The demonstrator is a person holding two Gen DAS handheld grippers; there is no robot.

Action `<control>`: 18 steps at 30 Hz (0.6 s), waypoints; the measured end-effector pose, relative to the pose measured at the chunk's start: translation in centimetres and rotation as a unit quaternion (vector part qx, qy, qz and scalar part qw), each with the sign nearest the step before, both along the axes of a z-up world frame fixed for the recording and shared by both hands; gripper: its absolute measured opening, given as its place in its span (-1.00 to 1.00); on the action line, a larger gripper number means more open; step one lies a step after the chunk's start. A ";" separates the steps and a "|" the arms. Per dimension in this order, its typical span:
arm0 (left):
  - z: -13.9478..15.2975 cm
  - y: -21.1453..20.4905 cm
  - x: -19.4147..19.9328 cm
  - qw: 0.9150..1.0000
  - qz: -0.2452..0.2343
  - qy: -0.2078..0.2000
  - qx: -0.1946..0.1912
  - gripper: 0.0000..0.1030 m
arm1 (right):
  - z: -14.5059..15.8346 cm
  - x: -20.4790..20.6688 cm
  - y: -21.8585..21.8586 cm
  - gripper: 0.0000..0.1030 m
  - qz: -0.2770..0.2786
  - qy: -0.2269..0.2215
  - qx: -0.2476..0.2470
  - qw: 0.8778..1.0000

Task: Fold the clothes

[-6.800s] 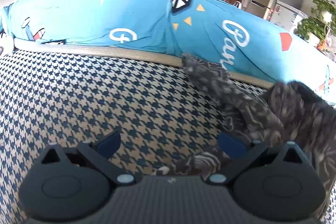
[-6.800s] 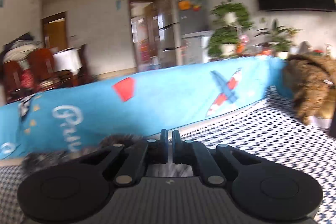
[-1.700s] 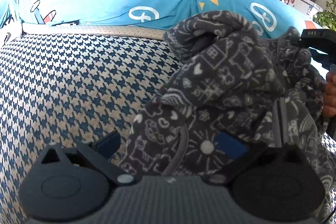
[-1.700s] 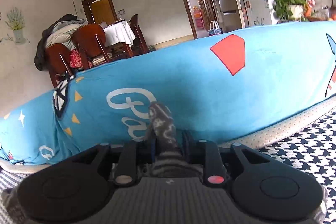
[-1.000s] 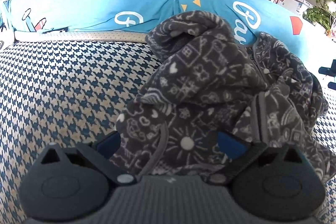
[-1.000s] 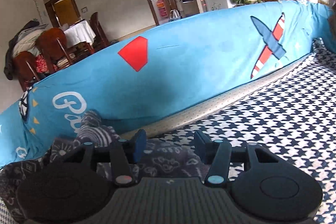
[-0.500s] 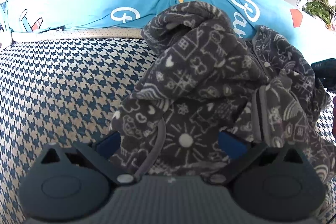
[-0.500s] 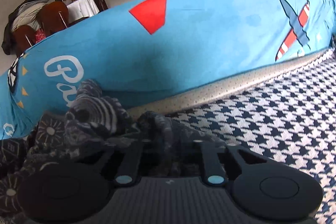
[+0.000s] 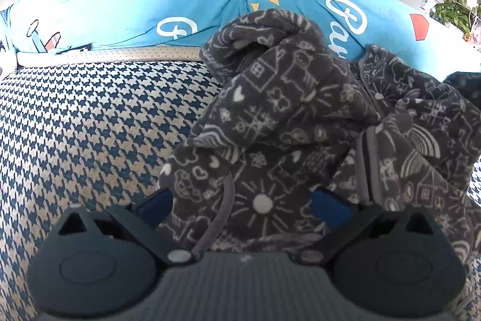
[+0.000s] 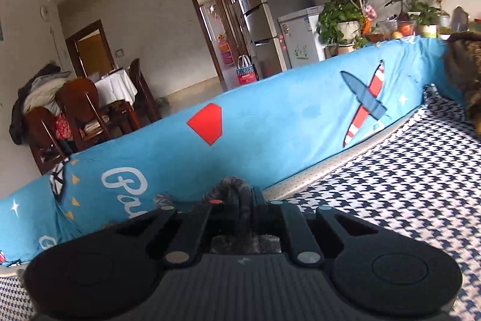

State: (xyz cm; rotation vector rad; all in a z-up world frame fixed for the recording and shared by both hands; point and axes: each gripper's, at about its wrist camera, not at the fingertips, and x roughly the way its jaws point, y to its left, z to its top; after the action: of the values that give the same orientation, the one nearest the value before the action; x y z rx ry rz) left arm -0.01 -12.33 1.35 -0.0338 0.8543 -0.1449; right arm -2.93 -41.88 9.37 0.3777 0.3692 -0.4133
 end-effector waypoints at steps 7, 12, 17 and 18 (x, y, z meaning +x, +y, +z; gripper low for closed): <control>0.4 -0.1 -0.6 1.000 -0.003 -0.010 0.004 1.00 | -1.7 -5.4 1.1 -0.76 0.029 0.069 0.013 0.997; 0.5 0.1 -0.8 1.000 0.000 -0.013 0.004 1.00 | -2.6 -7.4 1.2 -0.57 0.073 0.109 0.021 0.991; 0.6 0.0 -0.8 1.000 0.004 -0.015 -0.001 1.00 | -1.2 -8.6 0.6 -0.34 0.073 0.062 -0.002 0.995; 0.6 0.0 -0.7 1.000 0.004 -0.015 -0.001 1.00 | -0.9 -8.5 0.4 -0.33 0.073 0.054 -0.005 0.996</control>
State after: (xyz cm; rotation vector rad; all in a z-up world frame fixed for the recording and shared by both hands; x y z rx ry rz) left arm -0.75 -12.35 1.94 -0.0373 0.8243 -0.1392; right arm -11.40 -41.46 8.43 0.3160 0.4968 -0.2930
